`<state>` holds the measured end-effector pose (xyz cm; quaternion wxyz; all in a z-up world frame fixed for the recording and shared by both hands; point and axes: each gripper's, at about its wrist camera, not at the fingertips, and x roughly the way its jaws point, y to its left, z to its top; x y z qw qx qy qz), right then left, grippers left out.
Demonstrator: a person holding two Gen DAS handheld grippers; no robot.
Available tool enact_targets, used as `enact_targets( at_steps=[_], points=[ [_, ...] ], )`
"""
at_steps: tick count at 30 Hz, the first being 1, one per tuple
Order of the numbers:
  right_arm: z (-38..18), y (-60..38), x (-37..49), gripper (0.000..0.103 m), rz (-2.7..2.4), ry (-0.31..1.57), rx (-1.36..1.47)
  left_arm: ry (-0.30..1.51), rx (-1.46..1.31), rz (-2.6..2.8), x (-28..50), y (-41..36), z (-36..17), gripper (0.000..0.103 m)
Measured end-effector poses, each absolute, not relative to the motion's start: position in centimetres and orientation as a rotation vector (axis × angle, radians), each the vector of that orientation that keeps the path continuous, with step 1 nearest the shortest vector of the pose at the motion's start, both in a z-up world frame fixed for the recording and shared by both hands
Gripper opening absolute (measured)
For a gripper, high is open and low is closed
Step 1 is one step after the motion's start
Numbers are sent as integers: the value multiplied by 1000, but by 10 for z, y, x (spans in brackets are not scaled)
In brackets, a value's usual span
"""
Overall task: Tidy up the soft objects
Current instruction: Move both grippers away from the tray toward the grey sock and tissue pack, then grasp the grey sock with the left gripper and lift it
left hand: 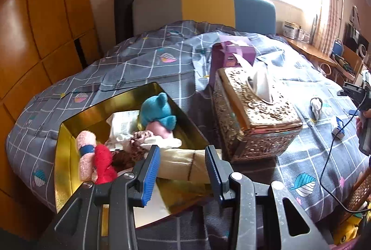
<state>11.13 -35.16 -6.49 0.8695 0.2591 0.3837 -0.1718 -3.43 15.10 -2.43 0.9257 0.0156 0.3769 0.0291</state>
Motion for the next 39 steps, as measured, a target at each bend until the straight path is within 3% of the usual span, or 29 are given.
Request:
enact_targets(
  at_steps=[7, 11, 24, 39],
  points=[
    [-60, -345, 133, 91, -280, 909, 384, 763, 70, 8, -32, 134, -20, 40],
    [-57, -357, 130, 91, -370, 846, 266, 758, 87, -25, -32, 121, -16, 40],
    [-69, -405, 114, 91, -428, 832, 587, 682, 186, -192, -20, 52, 15, 40],
    [-71, -414, 106, 91, -433, 826, 657, 735, 288, -417, 38, -67, 16, 40]
  ],
)
